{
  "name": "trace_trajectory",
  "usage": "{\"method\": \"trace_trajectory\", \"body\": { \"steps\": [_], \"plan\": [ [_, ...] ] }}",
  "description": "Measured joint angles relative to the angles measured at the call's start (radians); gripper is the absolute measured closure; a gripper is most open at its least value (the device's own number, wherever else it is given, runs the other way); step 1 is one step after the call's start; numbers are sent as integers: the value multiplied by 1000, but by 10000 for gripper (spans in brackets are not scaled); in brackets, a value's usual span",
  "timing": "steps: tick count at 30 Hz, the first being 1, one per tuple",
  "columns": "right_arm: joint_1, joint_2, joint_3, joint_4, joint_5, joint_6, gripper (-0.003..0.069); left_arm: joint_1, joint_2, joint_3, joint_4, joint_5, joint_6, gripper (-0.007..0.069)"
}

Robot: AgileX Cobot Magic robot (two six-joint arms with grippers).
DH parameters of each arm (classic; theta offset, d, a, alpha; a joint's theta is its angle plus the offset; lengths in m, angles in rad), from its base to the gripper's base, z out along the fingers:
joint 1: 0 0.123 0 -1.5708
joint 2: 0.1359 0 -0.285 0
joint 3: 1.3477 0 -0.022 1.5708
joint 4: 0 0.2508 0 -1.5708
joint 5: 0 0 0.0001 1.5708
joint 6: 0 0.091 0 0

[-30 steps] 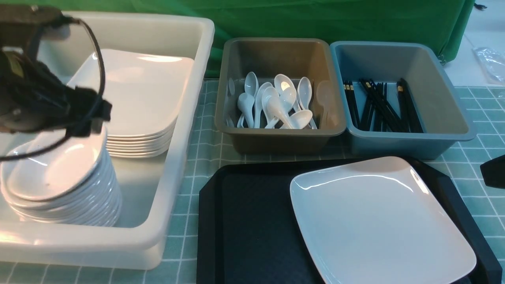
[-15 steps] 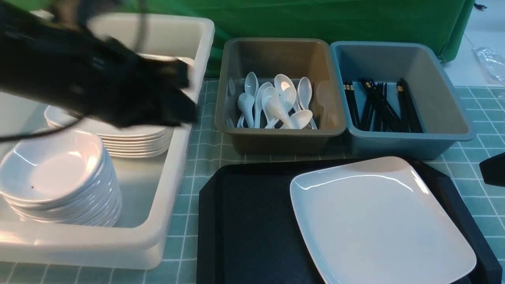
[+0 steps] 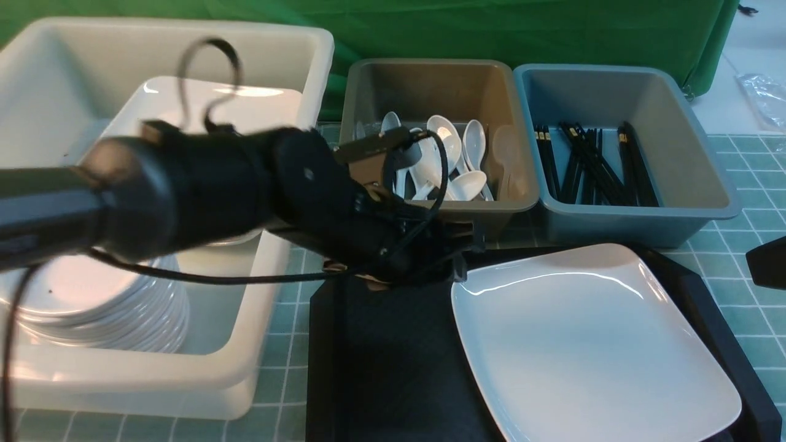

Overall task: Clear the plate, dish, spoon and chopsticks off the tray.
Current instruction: Use the left arm to grab a plate from the dinner plate

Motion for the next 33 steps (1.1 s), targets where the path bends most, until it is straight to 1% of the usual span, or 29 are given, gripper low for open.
{"method": "trace_trajectory", "body": {
  "steps": [1, 2, 4, 5, 6, 8, 15, 21, 26, 28, 29, 30, 31, 32, 33],
  "plan": [
    [0, 0, 0, 0, 0, 0, 419, 0, 24, 0, 1, -33, 3, 199],
    [0, 0, 0, 0, 0, 0, 419, 0, 29, 0, 1, -39, 4, 193],
    [0, 0, 0, 0, 0, 0, 419, 0, 83, 0, 0, -107, 17, 120],
    [0, 0, 0, 0, 0, 0, 419, 0, 102, 0, 0, -125, 20, 106],
    [0, 0, 0, 0, 0, 0, 419, 0, 102, 0, 0, -125, 20, 102],
    [0, 0, 0, 0, 0, 0, 419, 0, 141, 0, -4, -178, 23, 79],
    [0, 0, 0, -1, 0, 0, 419, -42, 186, 0, -19, -265, 44, 69],
    [0, 0, 0, -2, 0, 0, 419, -50, 221, -4, -19, -301, 52, 70],
    [0, 0, 0, -2, 0, 0, 419, -64, 243, -59, -19, -249, 57, 81],
    [0, 0, 0, -2, -2, 0, 419, -84, 250, -75, -19, -228, 63, 109],
    [0, 0, 0, -2, -2, 0, 419, -85, 250, -75, -19, -228, 63, 109],
    [0, 0, 0, -3, -3, 0, 419, -96, 251, -80, -19, -221, 63, 146],
    [0, 0, 0, -3, -3, 0, 419, -97, 252, -81, -19, -220, 63, 151],
    [0, 0, 0, -3, -3, 0, 419, -98, 255, -81, -18, -220, 64, 199],
    [0, 0, 0, -3, -3, 0, 419, -98, 257, -81, -18, -217, 66, 229]
  ]
}}
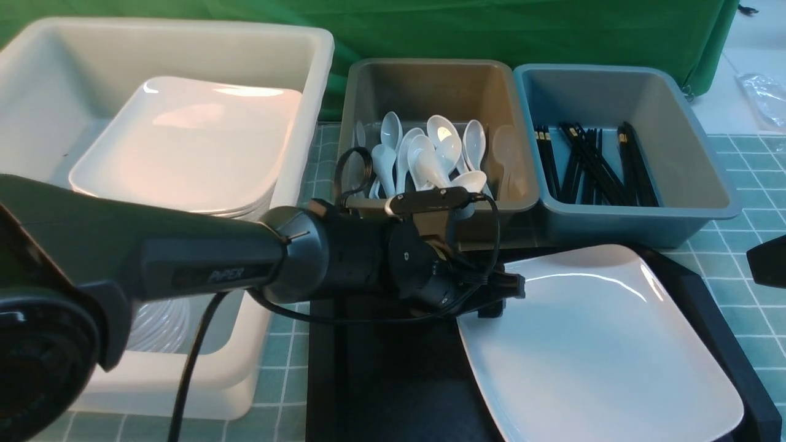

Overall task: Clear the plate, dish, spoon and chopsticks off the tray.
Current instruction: Use the left arm to grab a plate from the dinner plate, then use the left arm to put the plate into the large storage box on the left

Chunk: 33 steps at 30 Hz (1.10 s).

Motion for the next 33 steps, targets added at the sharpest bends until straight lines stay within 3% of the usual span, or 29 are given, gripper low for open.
{"method": "trace_trajectory", "body": {
  "steps": [5, 6, 16, 22, 33],
  "plan": [
    [0, 0, 0, 0, 0, 0, 419, 1, 10, 0, 1, 1, 1, 424],
    [0, 0, 0, 0, 0, 0, 419, 1, 13, -3, -18, 0, -12, 495],
    [0, 0, 0, 0, 0, 0, 419, 10, -21, -6, -11, 108, -18, 503],
    [0, 0, 0, 0, 0, 0, 419, 37, -149, -6, 21, 194, -3, 580],
    [0, 0, 0, 0, 0, 0, 419, 46, -333, -6, 100, 236, 35, 606]
  ]
}}
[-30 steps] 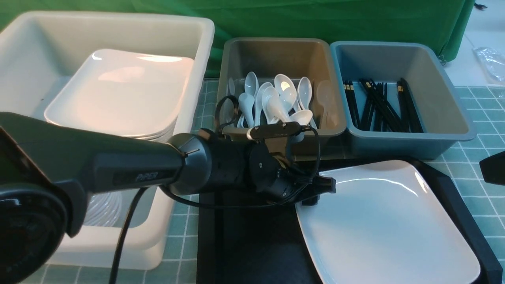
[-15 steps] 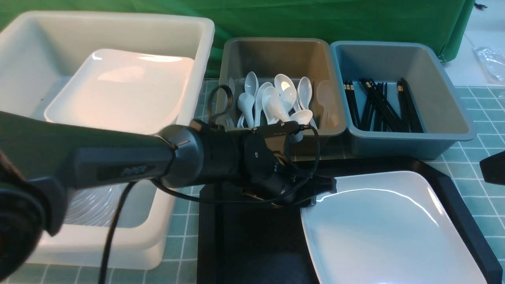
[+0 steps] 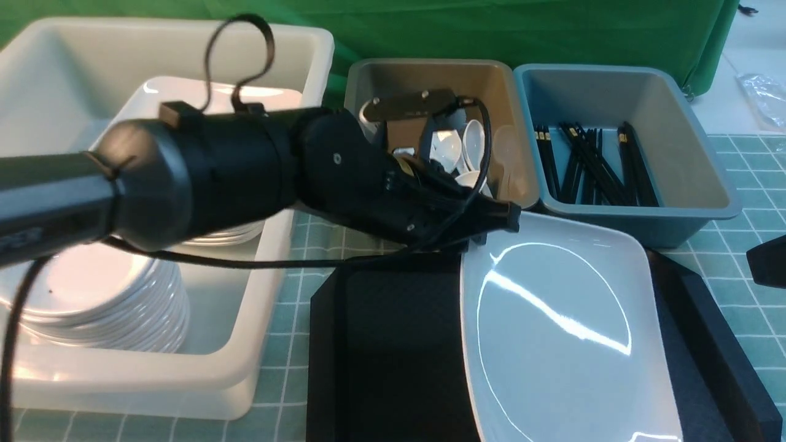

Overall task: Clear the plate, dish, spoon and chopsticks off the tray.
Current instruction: Use the left arm to put the plate into the large storage box on the left

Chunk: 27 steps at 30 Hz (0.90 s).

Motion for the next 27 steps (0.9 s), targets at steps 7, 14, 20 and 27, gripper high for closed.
{"method": "trace_trajectory", "body": {
  "steps": [7, 14, 20, 27],
  "plan": [
    [0, 0, 0, 0, 2, 0, 418, 0, -88, 2, 64, 21, 6, 601],
    [0, 0, 0, 0, 3, 0, 418, 14, -140, 5, 82, 23, 3, 601],
    [0, 0, 0, 0, 3, 0, 418, 76, -167, 7, 81, 37, -17, 601],
    [0, 0, 0, 0, 3, 0, 418, 207, -250, -24, 43, 52, -17, 600]
  ]
}}
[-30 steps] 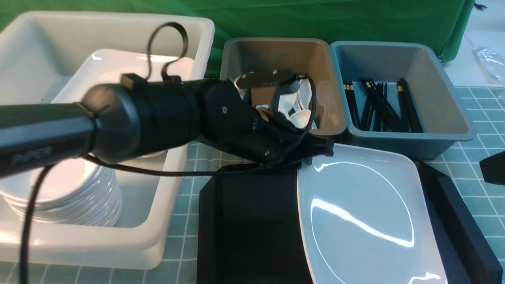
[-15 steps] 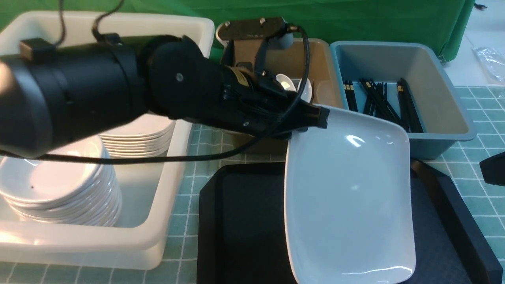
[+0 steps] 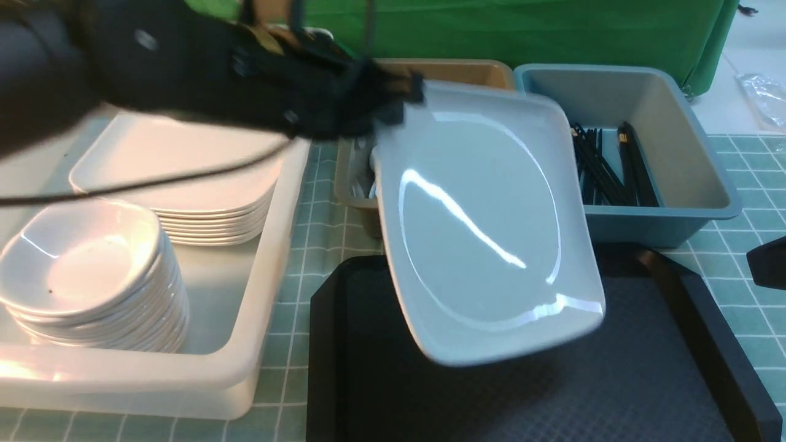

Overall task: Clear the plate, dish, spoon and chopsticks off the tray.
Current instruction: Use the left arm to put the plate into the large storage box on the left

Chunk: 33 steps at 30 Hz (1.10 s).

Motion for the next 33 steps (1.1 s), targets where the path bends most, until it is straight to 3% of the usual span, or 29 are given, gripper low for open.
{"method": "trace_trajectory", "body": {
  "steps": [4, 14, 15, 22, 26, 33],
  "plan": [
    [0, 0, 0, 0, 0, 0, 418, 89, -40, -61, -10, 20, 0, 600],
    [0, 0, 0, 0, 0, 0, 418, 459, -96, -139, -45, 59, 0, 600],
    [0, 0, 0, 0, 0, 0, 418, 537, -96, -139, -51, 66, 0, 600],
    [0, 0, 0, 0, 0, 0, 418, 747, -80, -139, -62, 74, 0, 597],
    [0, 0, 0, 0, -1, 0, 418, 806, -23, -139, -65, 62, -5, 597],
    [0, 0, 0, 0, -4, 0, 418, 812, 128, -139, -131, 57, -23, 596]
  ]
}}
